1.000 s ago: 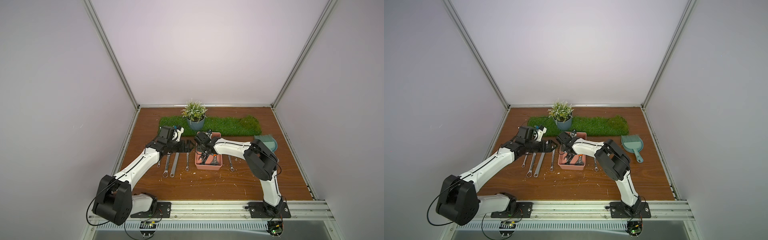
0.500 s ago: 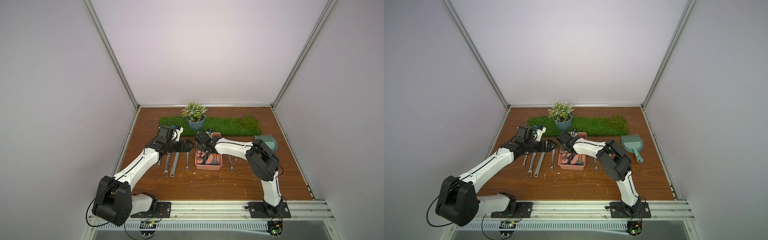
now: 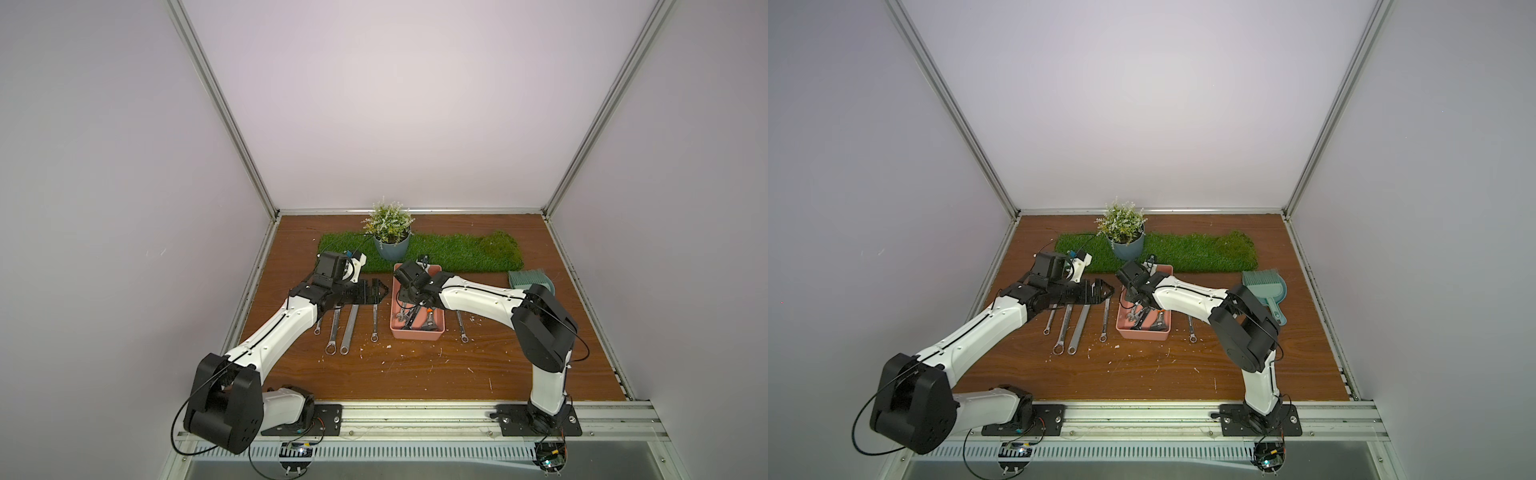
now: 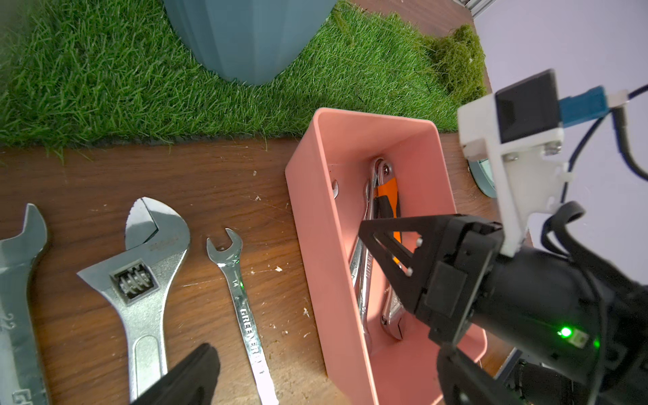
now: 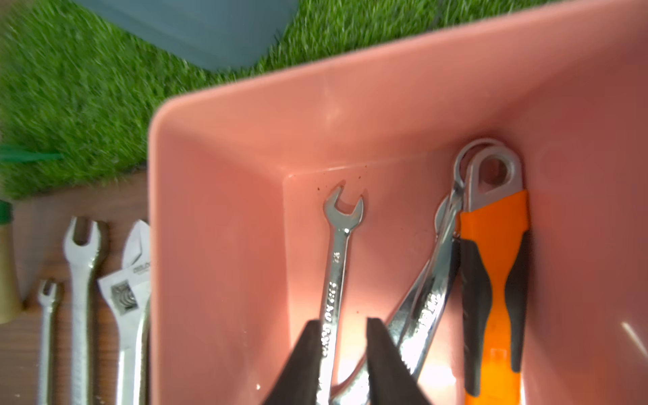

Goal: Take out the wrench from the storage box
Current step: Pick up the wrench from the storage box.

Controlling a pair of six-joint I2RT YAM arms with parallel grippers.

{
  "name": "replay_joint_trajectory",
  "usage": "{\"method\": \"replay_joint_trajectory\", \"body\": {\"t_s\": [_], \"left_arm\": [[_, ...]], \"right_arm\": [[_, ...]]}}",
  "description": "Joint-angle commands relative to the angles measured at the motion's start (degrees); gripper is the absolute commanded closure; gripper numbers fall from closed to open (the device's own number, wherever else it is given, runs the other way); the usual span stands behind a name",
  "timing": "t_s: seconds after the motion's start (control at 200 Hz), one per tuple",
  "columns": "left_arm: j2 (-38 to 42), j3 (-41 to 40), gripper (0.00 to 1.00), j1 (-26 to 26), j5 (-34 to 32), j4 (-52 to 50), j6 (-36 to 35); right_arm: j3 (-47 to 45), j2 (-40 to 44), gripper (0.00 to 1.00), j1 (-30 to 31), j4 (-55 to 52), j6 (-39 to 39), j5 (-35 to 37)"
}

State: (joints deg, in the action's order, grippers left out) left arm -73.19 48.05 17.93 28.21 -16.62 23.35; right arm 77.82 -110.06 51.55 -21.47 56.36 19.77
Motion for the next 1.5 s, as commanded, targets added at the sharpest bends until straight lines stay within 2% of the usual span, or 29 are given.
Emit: {"method": "replay_joint_trajectory", "body": {"t_s": [0.0,0.09,0.425,0.62,0.781,0.876,1.101,1.406,1.496], "left_arm": [[1.15,-0.12,0.00,-0.53,0.33,-0.86,-0.68],[1.45,-0.48,0.00,-0.52,0.08,-0.98,-0.77],[0.95,0.02,0.00,-0.53,0.51,-0.68,-0.83],[0.92,-0.07,0.00,-0.53,0.46,-0.99,-1.12],[1.87,-0.29,0.00,-0.47,0.46,-0.87,-0.88],[2.52,-0.97,0.00,-0.52,0.27,-0.57,-0.39],[2.53,-1.45,0.00,-0.57,0.42,0.39,-0.08],[2.52,-1.36,0.00,-1.36,0.87,-0.26,-0.77],[3.08,-1.44,0.00,-1.82,1.02,-0.60,-0.79]], "right_arm": [[0.88,-1.33,0.66,0.76,-1.51,0.32,-1.63],[1.90,-2.87,0.62,0.75,-2.25,0.59,-2.16],[6.82,-9.23,0.60,0.92,-6.01,-0.40,-2.33],[5.42,-11.22,0.62,0.92,-9.96,0.53,-4.20],[5.08,-12.46,0.66,0.92,-14.27,-3.08,-6.71],[5.32,-11.29,0.69,0.92,-17.70,-4.76,-5.87],[6.55,-10.06,0.69,0.93,-23.71,-8.18,-4.64],[9.96,-15.35,0.70,-0.38,-20.86,-8.17,-9.08],[9.99,-16.65,0.73,-0.61,-20.00,-7.87,-10.67]]}}
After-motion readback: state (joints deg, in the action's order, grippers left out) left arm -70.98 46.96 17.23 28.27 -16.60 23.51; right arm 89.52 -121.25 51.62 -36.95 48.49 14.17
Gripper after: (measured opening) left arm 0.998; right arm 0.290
